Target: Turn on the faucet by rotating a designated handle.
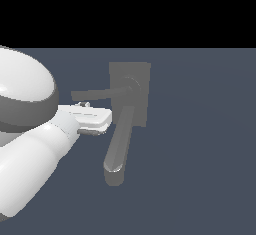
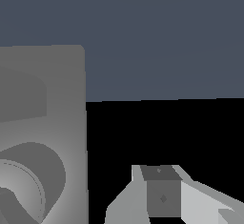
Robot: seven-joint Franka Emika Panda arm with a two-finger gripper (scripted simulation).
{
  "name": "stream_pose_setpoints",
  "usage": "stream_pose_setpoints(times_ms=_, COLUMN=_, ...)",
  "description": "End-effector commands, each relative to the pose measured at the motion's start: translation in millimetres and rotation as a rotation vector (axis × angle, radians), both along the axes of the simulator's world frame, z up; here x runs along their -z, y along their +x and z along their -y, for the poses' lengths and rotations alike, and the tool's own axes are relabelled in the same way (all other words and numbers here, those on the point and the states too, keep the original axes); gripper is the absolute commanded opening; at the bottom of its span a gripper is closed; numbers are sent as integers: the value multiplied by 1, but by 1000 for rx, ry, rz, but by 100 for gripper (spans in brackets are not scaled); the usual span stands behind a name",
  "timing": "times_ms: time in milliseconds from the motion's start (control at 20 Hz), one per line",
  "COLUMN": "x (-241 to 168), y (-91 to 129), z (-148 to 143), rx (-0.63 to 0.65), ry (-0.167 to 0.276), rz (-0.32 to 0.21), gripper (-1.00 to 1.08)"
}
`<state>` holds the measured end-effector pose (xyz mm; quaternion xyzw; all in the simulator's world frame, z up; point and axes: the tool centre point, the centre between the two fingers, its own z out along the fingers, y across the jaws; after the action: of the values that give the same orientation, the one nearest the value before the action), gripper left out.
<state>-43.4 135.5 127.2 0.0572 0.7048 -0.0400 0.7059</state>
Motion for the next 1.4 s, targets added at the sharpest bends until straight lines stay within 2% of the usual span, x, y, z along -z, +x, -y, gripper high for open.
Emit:
stream_pose_setpoints(times_ms=0, x=-9, y=0, z=-1, rx=0, ry=0, rz=0, gripper=-100)
stream_pose_setpoints(times_ms=700, x=-59, y=1, z=-6, rx=0, ry=0, rz=0, gripper=-100)
stream_pose_setpoints(times_ms=750, x=-51, y=1, z=-4, rx=3, ry=-1, rz=-8, gripper=-100)
stream_pose_setpoints(times_ms=1350, x=-90, y=-1, z=9, rx=1, ry=-1, rz=-4, gripper=-100)
